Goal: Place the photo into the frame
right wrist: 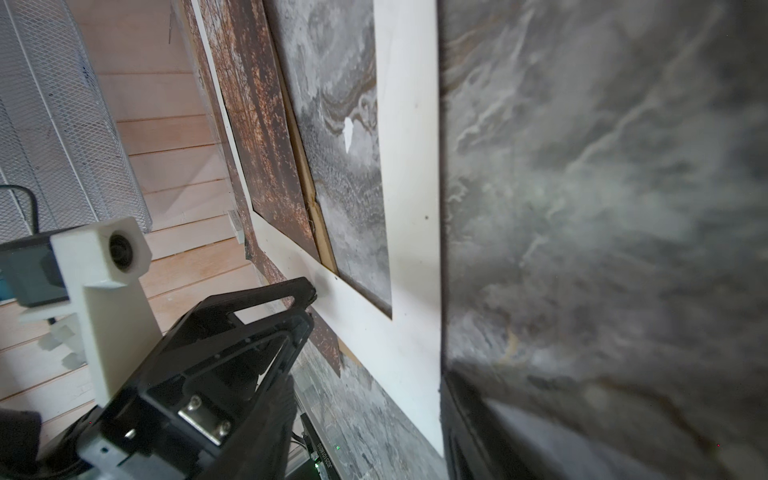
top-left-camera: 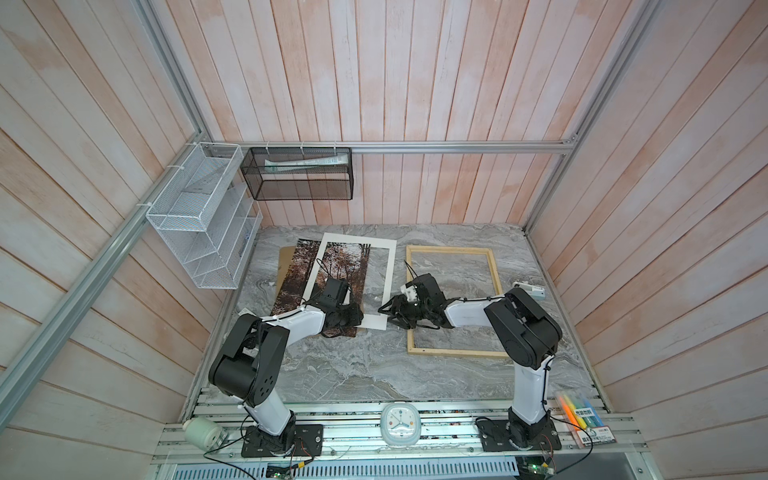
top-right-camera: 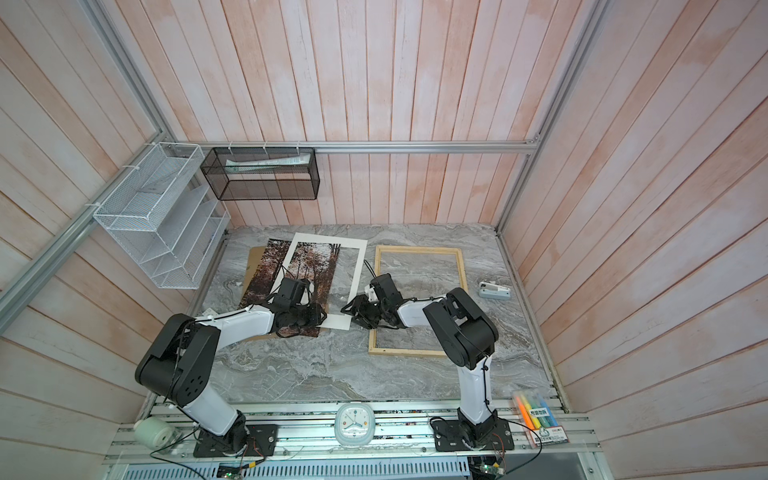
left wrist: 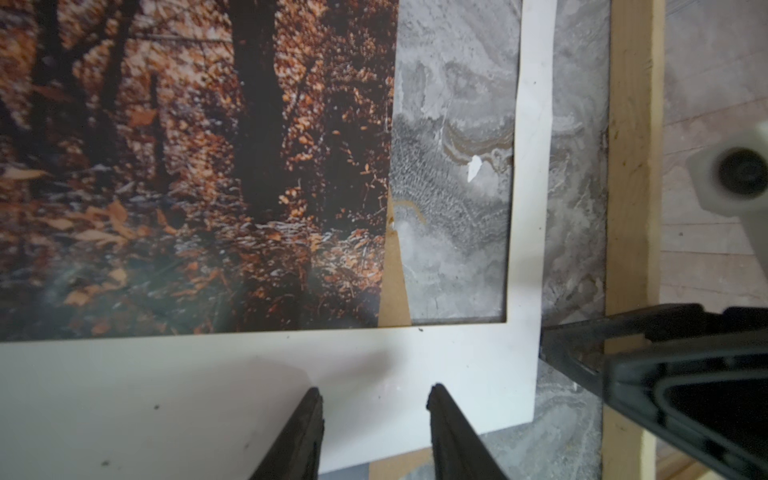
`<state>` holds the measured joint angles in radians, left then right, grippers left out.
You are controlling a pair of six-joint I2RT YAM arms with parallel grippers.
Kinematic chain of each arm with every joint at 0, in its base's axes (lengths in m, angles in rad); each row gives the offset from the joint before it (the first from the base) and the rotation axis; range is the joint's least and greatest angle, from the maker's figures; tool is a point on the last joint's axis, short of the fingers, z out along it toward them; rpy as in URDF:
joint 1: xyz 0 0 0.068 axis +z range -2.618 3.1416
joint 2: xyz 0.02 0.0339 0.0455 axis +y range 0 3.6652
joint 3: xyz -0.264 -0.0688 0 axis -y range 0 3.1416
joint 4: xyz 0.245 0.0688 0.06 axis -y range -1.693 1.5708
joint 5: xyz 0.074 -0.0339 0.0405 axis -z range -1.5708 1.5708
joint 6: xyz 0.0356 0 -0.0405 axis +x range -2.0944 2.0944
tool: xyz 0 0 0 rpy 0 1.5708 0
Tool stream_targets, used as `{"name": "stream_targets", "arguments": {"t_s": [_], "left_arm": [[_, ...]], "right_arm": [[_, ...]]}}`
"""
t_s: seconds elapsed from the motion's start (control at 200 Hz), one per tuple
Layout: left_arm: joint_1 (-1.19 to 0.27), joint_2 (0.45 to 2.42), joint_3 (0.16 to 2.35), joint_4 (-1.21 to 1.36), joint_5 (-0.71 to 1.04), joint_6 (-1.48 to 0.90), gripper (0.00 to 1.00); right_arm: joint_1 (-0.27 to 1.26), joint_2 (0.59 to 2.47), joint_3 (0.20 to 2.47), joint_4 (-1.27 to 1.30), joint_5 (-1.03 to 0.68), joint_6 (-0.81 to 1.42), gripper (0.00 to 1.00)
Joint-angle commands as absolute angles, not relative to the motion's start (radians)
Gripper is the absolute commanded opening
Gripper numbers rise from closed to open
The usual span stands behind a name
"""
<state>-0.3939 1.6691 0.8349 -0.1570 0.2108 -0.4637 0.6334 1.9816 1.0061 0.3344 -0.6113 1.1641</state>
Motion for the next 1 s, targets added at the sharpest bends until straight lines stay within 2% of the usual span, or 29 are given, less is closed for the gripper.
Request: {"name": "stream_targets", "arguments": {"t_s": [0.0, 0.995], "left_arm": [[-0.399, 1.692, 0.807, -0.180, 0.229, -0.454, 0.44], [-0.399, 1.695, 0.798, -0.172, 0.237, -0.449, 0.44]], "right_arm": [[0.638, 1.996, 0.997, 0.420, -0.659, 1.194, 0.57], [0.650, 2.039, 1.044, 0.543, -0.716, 1.226, 0.53]]}}
